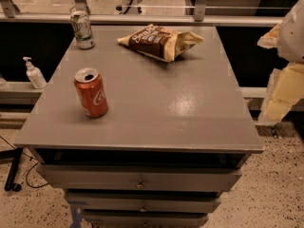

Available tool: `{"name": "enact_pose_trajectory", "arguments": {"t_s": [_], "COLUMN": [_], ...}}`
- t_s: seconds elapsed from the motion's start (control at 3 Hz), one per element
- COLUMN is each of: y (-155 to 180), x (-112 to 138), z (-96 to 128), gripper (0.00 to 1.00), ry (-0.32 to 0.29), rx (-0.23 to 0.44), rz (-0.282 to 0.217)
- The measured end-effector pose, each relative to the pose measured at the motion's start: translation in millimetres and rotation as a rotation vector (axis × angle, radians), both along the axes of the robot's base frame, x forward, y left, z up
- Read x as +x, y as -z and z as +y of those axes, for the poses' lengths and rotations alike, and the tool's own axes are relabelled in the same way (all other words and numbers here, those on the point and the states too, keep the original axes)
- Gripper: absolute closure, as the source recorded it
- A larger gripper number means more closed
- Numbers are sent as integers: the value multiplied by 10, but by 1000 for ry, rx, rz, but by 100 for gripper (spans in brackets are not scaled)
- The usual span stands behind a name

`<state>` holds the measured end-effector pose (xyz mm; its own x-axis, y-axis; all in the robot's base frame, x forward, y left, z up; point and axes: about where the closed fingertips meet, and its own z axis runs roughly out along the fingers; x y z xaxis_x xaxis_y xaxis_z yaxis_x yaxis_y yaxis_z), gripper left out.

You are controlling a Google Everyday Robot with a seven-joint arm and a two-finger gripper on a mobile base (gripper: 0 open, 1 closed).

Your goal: Pick brown chip bag

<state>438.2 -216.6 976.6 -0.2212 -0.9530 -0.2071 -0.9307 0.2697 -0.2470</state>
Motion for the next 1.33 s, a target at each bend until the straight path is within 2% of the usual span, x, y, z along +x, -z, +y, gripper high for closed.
{"name": "enact_pose_trajectory", "arguments": {"t_s": [0.33, 0.67, 1.0, 1.33], "y": [0, 37, 140, 221], "x": [0, 137, 491, 973], "z": [0, 147, 407, 697], "gripper": [0, 0, 0, 0], "ry": [0, -20, -46, -75], "rx": [0, 51, 120, 194], "rz": [0, -31, -80, -145]}}
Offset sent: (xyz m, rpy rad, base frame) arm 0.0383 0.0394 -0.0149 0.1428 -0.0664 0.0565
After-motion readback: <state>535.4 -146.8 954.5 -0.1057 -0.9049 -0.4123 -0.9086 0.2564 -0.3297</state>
